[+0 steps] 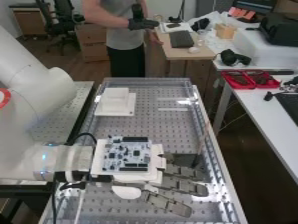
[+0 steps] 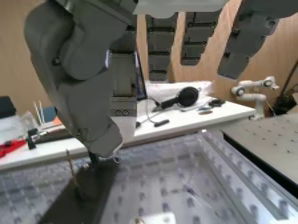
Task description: Grab the paper clip and place it in the clear container
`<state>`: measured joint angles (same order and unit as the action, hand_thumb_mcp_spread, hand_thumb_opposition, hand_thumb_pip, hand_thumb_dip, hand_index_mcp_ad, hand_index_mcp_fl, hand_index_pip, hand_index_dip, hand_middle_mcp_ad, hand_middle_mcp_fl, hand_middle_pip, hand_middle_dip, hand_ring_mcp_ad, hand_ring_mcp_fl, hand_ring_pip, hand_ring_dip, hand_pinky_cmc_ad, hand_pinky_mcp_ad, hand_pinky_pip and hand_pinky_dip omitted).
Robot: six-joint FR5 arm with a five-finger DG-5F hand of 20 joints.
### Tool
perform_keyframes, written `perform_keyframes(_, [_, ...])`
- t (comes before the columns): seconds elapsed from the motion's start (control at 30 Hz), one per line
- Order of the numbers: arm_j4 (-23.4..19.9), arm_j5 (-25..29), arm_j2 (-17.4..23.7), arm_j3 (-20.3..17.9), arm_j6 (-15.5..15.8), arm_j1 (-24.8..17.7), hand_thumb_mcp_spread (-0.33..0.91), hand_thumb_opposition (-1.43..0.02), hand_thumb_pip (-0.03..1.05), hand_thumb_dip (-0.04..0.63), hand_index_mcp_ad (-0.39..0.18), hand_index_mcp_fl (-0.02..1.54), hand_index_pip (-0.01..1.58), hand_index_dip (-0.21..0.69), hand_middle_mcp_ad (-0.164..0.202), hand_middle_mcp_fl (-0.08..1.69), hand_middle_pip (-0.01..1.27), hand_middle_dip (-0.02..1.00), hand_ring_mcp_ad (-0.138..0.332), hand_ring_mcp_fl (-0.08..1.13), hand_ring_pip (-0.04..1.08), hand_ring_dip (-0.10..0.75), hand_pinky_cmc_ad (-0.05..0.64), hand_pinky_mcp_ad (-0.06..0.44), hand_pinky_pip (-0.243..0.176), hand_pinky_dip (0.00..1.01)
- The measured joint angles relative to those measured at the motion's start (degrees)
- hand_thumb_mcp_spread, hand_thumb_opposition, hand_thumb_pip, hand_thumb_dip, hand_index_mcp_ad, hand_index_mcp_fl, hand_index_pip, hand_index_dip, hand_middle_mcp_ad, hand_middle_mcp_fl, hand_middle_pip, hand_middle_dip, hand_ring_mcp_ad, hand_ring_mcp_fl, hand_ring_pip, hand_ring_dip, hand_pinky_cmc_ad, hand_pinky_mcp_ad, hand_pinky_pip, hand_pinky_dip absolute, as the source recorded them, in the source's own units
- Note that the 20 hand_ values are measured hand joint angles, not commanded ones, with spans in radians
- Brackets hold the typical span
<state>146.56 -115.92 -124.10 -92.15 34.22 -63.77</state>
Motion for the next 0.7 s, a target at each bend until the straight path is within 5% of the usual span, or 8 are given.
perform_keyframes(0.33, [-11.22, -3.34, 9.74, -8.92, -7.06, -5.96, 0.49, -0.93, 0.60, 0.295, -0.141, 0.57, 1.44, 0.101, 0.033, 0.23, 0.13, 0.17, 0.099, 0.05, 0.10, 0.101, 0.342, 0.278, 0.052, 0.19])
perform_keyframes(0.7, [-16.20, -2.43, 15.51, -14.78, -8.99, -13.49, 0.49, -0.93, 0.60, 0.291, -0.141, 0.57, 1.44, 0.101, 0.035, 0.23, 0.13, 0.17, 0.099, 0.05, 0.10, 0.101, 0.342, 0.278, 0.056, 0.19])
